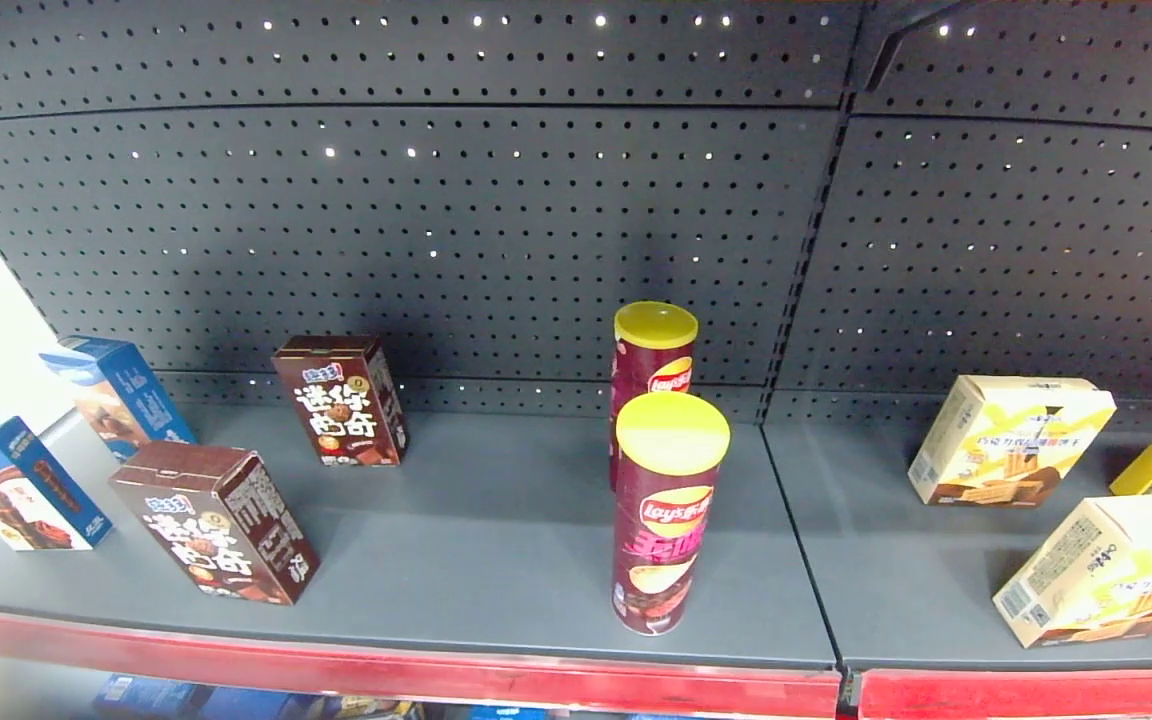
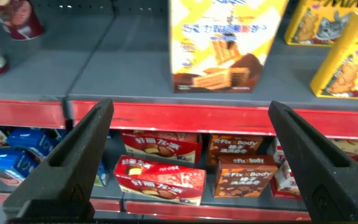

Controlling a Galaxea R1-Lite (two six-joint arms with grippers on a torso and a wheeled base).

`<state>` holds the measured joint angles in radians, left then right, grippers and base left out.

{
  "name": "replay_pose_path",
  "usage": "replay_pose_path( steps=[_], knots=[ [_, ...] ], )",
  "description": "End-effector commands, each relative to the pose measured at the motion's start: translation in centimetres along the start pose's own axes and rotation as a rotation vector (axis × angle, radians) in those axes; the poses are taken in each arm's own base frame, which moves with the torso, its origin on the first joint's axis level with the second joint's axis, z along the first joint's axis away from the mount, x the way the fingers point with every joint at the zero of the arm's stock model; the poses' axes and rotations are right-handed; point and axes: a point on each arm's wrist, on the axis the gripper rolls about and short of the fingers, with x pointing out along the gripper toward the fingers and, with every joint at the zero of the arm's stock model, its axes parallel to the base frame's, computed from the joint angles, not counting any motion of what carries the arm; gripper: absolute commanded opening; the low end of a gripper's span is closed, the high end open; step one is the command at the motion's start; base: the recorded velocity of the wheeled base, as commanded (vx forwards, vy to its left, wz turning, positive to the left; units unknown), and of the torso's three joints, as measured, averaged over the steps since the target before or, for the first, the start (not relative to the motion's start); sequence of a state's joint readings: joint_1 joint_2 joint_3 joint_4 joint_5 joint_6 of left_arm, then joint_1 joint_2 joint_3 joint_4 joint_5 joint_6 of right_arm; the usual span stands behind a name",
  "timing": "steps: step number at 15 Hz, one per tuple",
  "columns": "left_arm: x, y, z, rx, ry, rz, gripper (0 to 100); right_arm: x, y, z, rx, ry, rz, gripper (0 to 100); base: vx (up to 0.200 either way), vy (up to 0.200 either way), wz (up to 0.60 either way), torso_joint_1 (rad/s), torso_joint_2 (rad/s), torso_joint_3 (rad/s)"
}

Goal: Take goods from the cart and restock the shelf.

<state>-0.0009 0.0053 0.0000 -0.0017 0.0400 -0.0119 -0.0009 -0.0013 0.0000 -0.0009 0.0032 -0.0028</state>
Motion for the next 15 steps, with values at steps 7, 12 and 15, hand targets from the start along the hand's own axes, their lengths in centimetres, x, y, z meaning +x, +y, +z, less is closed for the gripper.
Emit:
replay_pose_path(
  steps=[7, 12, 15],
  knots=[
    [0.02, 0.00, 0.02, 0.000, 0.001, 0.001, 100, 0.01, 0.00, -0.02, 0.000, 0.004, 0.001, 100, 0.000, 0.000, -0.17, 0.002, 0.00, 0.002],
    [0.02, 0.00, 0.02, -0.002, 0.001, 0.001, 100, 0.01, 0.00, -0.01, 0.000, 0.002, 0.001, 100, 0.000, 0.000, 0.00, 0.000, 0.00, 0.000],
    [0.02, 0.00, 0.02, 0.000, 0.001, 0.001, 100, 0.01, 0.00, -0.01, 0.000, 0.002, 0.001, 100, 0.000, 0.000, 0.00, 0.000, 0.00, 0.000]
  ],
)
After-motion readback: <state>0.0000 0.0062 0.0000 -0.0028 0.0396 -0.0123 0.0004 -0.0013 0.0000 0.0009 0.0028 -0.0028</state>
